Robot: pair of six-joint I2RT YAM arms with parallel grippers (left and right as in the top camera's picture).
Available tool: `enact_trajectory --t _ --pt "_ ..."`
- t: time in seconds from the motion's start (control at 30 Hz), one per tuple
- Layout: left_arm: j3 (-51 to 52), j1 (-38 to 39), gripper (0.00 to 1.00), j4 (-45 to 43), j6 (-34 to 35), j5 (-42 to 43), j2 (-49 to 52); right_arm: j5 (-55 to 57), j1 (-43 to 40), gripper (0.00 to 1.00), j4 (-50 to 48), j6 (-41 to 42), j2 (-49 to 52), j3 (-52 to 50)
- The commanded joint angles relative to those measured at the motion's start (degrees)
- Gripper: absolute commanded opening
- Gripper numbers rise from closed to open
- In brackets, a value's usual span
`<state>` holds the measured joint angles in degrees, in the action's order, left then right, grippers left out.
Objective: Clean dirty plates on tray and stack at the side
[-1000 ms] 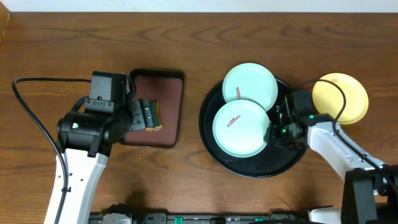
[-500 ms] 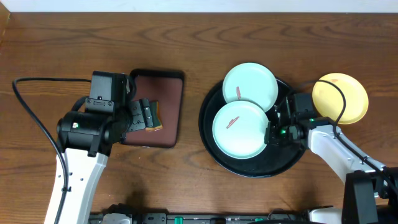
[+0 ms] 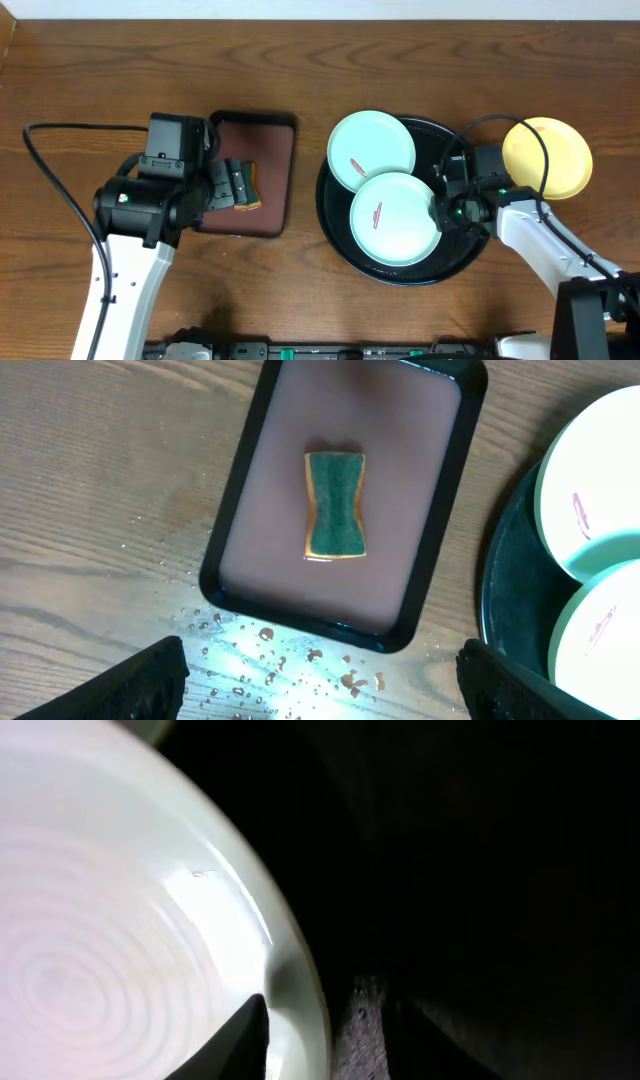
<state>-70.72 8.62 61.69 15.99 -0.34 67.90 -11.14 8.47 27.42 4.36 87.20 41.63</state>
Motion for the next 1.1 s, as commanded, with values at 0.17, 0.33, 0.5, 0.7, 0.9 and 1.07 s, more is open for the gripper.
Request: enact_trajectory --t 0.17,0.33,0.5,0.7,0.9,1.07 --pt "-0.9 -0.2 0.87 0.9 -1.2 0.0 1.3 -0.9 -0.2 0.16 1.4 12.6 -0.1 -0.4" --pt "2.1 -0.2 0.87 -0.3 -1.2 2.0 1.5 -0.7 -0.2 0.01 0.6 14.1 1.4 -0.5" --pt "9.1 -0.2 0.87 -4.9 -1.2 3.0 4.7 -0.2 -0.2 0.01 2.0 11.0 1.0 0.4" --pt "9.8 -0.2 0.86 -5.7 -1.2 2.9 8.4 -0.2 1.1 0.01 14.3 3.0 -4.6 7.2" --pt "9.8 -0.2 0.86 -6.8 -1.2 2.9 8.4 1.5 1.1 0.01 17.5 1.0 -5.9 8.5" --pt "9.8 -0.2 0.86 -7.2 -1.2 2.9 8.4 1.9 1.4 0.01 17.6 -1.7 -1.7 8.4"
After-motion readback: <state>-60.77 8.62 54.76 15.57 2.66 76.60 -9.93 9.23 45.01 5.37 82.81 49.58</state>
